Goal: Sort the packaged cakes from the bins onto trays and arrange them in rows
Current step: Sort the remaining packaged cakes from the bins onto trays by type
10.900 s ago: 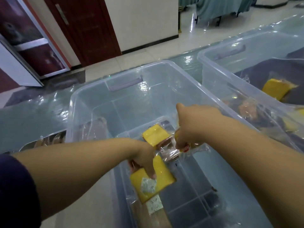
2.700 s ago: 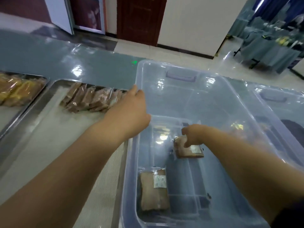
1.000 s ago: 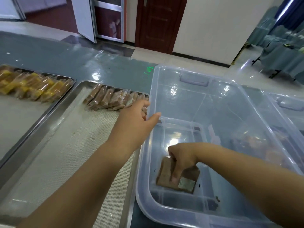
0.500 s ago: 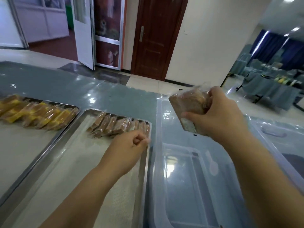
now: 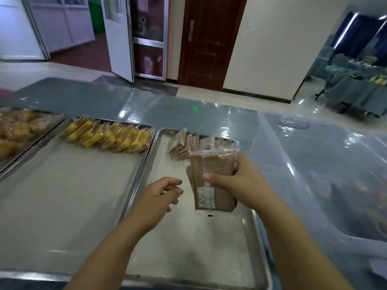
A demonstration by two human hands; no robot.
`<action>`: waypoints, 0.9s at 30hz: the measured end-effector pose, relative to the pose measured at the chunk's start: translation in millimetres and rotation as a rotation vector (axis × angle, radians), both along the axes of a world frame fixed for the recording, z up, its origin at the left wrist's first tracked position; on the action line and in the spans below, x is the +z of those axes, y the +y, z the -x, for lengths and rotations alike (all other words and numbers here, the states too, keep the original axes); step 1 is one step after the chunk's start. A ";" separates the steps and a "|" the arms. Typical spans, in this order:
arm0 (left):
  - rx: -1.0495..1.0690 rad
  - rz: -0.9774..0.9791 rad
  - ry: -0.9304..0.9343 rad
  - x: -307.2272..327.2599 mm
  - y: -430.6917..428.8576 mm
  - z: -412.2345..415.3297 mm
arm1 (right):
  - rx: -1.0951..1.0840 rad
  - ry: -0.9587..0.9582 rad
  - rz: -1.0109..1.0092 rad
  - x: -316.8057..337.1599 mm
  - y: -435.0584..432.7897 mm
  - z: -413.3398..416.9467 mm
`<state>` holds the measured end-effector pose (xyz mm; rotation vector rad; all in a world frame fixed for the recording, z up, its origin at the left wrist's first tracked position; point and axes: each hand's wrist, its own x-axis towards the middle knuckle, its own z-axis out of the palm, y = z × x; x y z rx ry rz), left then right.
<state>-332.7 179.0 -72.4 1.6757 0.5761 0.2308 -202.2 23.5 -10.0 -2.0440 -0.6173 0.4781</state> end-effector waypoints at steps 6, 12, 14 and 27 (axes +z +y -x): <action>-0.116 0.154 0.168 -42.8 3.8 28.9 | -0.083 0.251 0.100 -81.8 25.5 25.9; -0.077 0.165 0.246 -74.6 -0.8 32.6 | -0.167 0.483 0.156 -113.6 32.4 43.5; -0.050 0.200 0.260 -81.5 0.5 30.0 | -0.171 0.530 0.158 -121.6 31.9 41.4; 0.349 0.247 0.058 -81.3 31.6 1.2 | -0.337 0.575 0.042 -141.4 13.0 -7.9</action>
